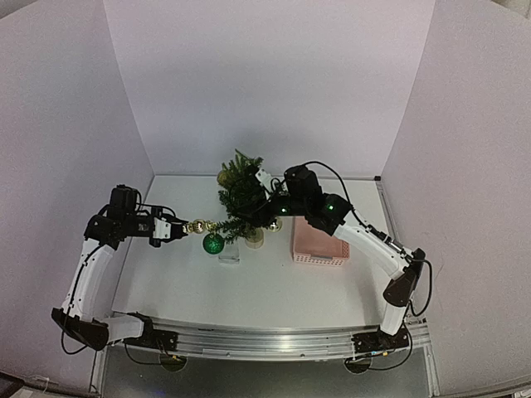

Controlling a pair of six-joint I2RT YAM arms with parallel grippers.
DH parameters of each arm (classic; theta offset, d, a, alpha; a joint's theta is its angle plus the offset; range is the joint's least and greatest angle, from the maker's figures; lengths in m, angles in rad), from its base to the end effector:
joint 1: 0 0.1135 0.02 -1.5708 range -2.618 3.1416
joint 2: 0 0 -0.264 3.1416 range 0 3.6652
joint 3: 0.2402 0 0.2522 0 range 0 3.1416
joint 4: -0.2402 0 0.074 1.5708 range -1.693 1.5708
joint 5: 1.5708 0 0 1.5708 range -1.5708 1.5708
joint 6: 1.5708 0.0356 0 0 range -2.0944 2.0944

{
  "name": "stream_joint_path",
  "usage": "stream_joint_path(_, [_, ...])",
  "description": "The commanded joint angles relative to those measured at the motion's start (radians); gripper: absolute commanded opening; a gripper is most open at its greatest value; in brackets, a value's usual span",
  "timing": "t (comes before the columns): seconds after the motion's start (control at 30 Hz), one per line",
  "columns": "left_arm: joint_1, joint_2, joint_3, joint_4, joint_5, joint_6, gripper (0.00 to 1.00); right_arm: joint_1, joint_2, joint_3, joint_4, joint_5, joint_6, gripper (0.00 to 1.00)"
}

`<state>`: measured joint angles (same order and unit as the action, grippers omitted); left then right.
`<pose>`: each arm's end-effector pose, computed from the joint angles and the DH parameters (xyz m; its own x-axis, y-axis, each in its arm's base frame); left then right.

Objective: Decorate the small christmas tree

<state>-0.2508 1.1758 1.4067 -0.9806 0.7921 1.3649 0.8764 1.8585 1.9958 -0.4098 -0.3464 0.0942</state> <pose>0.2026 -0.0781 0.4042 0.5297 0.5740 -0.6244 0.7850 -0.0529 0.6173 0.2677 0.3404 0.4307 -0.2591 -0.1729 -0.9502 -0.9117 0.3686 0.1816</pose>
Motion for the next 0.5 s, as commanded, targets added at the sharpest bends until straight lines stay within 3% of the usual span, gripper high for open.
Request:
stream_joint_path(0.0, [-0.014, -0.035, -0.022, -0.109, -0.005, 0.346, 0.06, 0.020, 0.018, 0.066, 0.026, -0.103, -0.033, 0.65])
stream_joint_path(0.17, [-0.034, -0.020, -0.009, -0.129, -0.020, 0.376, 0.06, 0.052, 0.051, 0.072, 0.025, -0.138, -0.066, 0.65])
stream_joint_path(0.47, [-0.066, -0.016, -0.023, -0.133, -0.043, 0.390, 0.06, 0.062, 0.146, 0.152, -0.013, -0.260, 0.040, 0.61])
